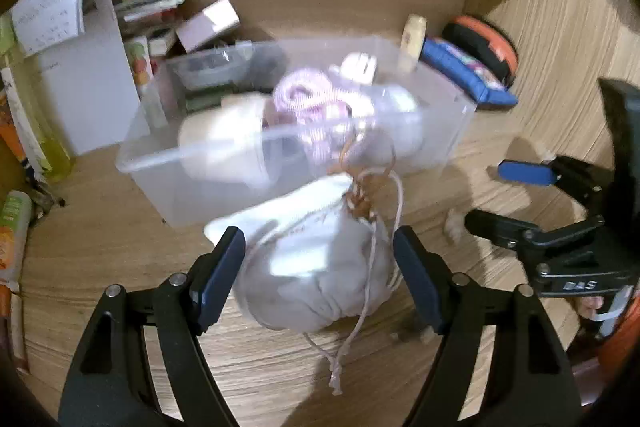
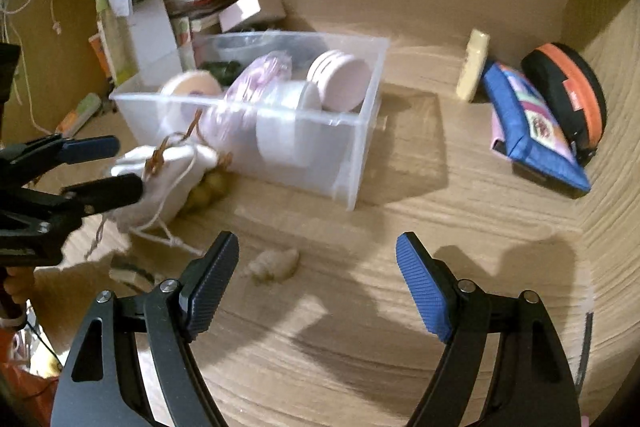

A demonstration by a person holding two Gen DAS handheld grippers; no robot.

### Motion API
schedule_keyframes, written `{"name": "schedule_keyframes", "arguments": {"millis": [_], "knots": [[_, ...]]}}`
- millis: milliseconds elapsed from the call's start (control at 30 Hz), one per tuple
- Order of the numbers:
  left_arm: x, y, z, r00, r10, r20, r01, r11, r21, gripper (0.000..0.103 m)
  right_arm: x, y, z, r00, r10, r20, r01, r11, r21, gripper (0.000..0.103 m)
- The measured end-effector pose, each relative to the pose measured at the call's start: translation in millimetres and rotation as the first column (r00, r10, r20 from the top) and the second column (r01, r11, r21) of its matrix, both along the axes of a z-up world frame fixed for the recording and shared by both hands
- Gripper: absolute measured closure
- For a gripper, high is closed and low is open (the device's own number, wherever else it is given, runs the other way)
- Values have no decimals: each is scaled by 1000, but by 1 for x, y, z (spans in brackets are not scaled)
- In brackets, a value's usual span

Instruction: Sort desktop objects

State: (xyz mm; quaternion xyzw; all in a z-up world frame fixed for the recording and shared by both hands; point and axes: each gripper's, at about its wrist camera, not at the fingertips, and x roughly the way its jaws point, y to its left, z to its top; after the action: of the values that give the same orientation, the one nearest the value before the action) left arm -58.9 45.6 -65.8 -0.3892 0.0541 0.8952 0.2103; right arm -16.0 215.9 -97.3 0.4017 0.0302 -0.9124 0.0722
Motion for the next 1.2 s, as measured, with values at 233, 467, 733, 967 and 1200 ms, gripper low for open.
{"name": "schedule_keyframes", "arguments": {"millis": [233,467,733,967,1200], "knots": [[-11,-2,-14,999,39,32,-39,999,-24,14,1,-7,-9,999,51,19,-51,999,3,25],[-20,-1,-23,995,56,81,-54,998,-32,9,-2,-12,-17,995,93,38,-93,996,5,31],[-23,8,-26,996,49,77,-43,996,-78,18,-6,-17,-24,989,124,84,-126,992,11,56],[-16,1,-17,998,66,21,-65,996,-53,34,-1,-20,-23,987,142,79,-144,989,20,70],[-9,-13,-9,993,112,-34,-114,992,-51,45,-5,-7,-14,986,147,74,-137,982,-127,82]]}}
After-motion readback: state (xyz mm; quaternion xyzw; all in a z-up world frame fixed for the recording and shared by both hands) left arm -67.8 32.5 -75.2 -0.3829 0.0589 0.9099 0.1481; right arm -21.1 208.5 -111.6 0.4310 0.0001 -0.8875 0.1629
